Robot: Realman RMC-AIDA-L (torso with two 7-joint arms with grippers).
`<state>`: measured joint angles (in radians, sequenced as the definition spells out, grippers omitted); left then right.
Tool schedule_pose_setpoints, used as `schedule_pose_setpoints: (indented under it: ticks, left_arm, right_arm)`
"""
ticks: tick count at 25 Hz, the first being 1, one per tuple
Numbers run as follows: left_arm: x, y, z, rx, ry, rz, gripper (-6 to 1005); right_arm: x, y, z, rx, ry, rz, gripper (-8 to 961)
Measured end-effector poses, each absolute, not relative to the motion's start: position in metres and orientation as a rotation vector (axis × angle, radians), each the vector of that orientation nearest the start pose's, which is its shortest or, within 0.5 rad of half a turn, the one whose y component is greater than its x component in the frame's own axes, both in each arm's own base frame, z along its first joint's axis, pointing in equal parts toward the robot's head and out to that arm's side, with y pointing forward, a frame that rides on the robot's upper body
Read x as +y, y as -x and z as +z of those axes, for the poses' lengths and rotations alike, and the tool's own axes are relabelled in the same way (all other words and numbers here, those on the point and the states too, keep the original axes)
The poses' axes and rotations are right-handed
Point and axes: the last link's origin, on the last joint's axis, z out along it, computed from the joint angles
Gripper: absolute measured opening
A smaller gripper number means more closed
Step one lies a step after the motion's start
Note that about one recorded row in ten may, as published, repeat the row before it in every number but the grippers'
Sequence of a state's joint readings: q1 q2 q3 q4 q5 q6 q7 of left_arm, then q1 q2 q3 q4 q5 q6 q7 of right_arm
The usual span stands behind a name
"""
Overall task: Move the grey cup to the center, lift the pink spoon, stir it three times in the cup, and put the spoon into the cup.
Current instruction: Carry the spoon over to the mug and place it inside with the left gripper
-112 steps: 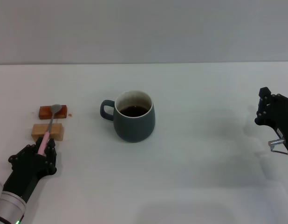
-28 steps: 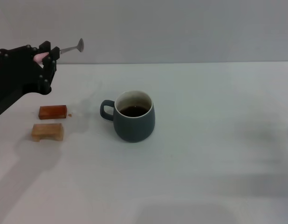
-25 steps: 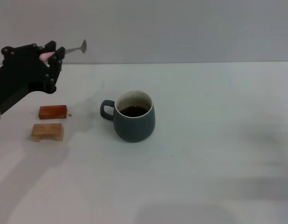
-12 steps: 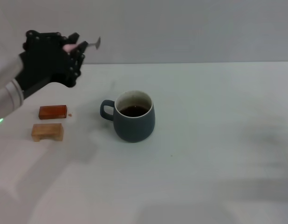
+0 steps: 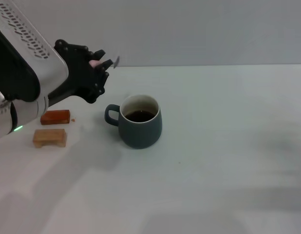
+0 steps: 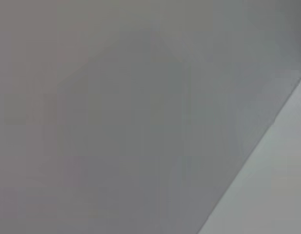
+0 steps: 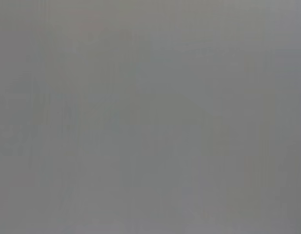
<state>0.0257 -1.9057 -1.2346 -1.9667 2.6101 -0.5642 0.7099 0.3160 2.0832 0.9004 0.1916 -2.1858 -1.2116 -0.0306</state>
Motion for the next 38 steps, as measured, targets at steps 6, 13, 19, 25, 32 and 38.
schedule_pose_setpoints:
  ticks: [6, 13, 19, 25, 32, 38]
  left_arm:
    - [0.299, 0.136, 0.038, -0.022, 2.211, -0.121, 145]
    - [0.295, 0.132, 0.044, -0.005, 2.269, -0.135, 146]
    - [0.292, 0.135, 0.046, -0.011, 2.302, -0.101, 146]
    - [0.297, 0.141, 0.031, -0.026, 2.377, -0.061, 145]
    - [0.303, 0.143, 0.019, -0.036, 2.417, -0.050, 146]
    - [0.304, 0.144, 0.013, -0.043, 2.444, -0.042, 146]
  right_arm:
    - [0.293, -0.365, 0.004, 0.523, 1.420, 0.535, 0]
    - [0.291, -0.368, 0.005, 0.530, 1.413, 0.526, -1]
    - [0.290, -0.369, 0.005, 0.532, 1.411, 0.523, -1]
    - [0.290, -0.369, 0.005, 0.532, 1.411, 0.523, -2]
    - [0.289, -0.370, 0.005, 0.534, 1.410, 0.522, -2]
    - [0.288, -0.371, 0.006, 0.533, 1.409, 0.518, -1]
